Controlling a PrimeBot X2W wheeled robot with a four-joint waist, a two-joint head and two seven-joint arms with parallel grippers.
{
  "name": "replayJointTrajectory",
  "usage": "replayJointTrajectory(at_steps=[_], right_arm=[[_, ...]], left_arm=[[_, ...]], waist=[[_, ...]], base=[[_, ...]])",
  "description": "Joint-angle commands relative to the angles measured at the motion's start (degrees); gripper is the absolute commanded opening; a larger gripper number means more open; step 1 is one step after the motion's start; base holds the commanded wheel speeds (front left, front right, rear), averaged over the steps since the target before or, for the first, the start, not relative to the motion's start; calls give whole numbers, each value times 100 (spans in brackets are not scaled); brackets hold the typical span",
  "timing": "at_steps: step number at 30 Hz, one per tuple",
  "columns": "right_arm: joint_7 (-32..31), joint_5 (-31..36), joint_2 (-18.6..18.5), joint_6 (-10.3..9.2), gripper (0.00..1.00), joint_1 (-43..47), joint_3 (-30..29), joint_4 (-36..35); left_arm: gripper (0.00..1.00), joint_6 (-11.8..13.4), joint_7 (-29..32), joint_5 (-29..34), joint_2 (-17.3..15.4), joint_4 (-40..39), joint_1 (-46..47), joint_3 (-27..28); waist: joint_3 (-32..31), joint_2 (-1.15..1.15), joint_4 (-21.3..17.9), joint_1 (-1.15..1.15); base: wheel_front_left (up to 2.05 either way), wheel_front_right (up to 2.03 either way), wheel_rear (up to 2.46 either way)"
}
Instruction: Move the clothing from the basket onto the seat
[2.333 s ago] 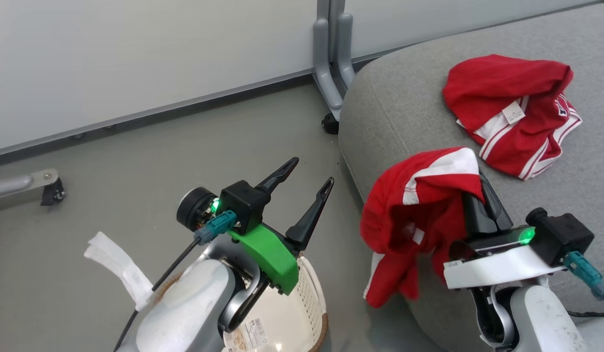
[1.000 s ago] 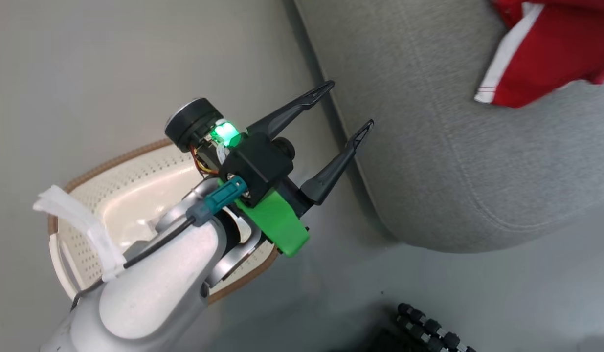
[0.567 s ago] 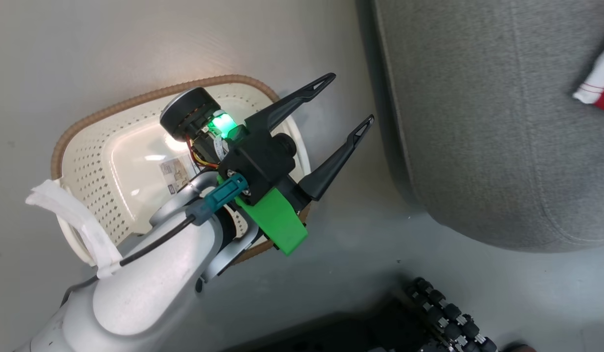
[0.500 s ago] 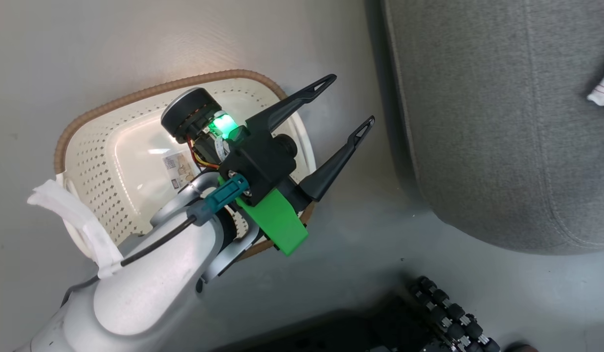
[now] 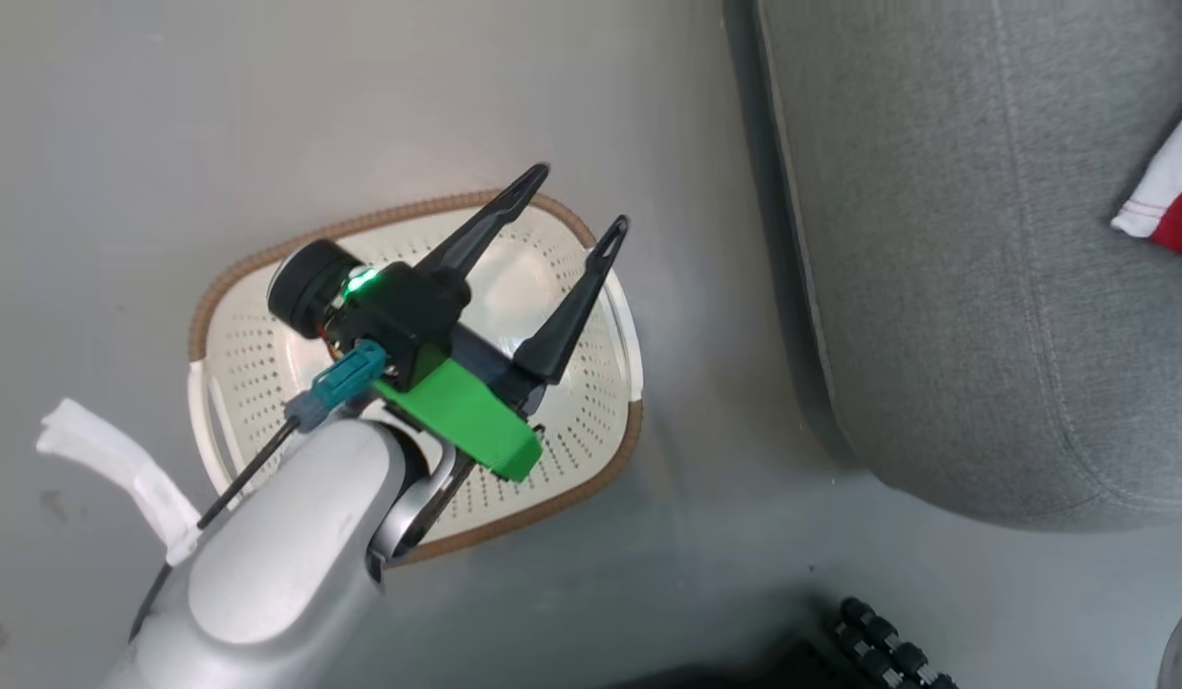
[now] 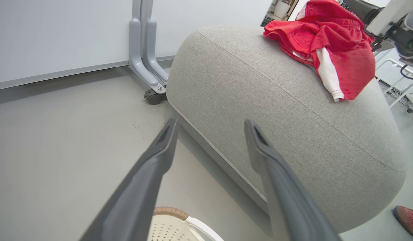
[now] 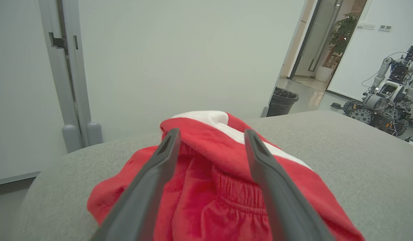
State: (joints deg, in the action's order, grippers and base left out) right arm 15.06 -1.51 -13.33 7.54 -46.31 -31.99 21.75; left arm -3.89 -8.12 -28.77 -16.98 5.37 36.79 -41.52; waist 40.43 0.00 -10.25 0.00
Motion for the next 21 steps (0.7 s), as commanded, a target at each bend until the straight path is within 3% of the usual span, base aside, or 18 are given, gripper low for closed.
replayJointTrajectory(at_steps=[1,6,14,21], right_arm=[[16,97,76,-10,100,285,31,-124],[17,126,429,-10,100,1165,545,-482],[17,-46,582,-10,100,2534,2164,-547],[16,-408,621,-10,100,3441,3112,-925]], left_arm=[[100,62,-124,-94,27,124,-185,52],[100,213,-521,-352,144,609,-694,304],[100,577,-705,-476,465,831,-1733,1325],[100,422,-700,193,838,377,-3008,2606]], waist=[[-825,0,189,0],[-1639,0,461,0],[-2823,0,1023,0],[-3669,0,1363,0]], base=[[0,0,0],[0,0,0],[0,0,0],[0,0,0]])
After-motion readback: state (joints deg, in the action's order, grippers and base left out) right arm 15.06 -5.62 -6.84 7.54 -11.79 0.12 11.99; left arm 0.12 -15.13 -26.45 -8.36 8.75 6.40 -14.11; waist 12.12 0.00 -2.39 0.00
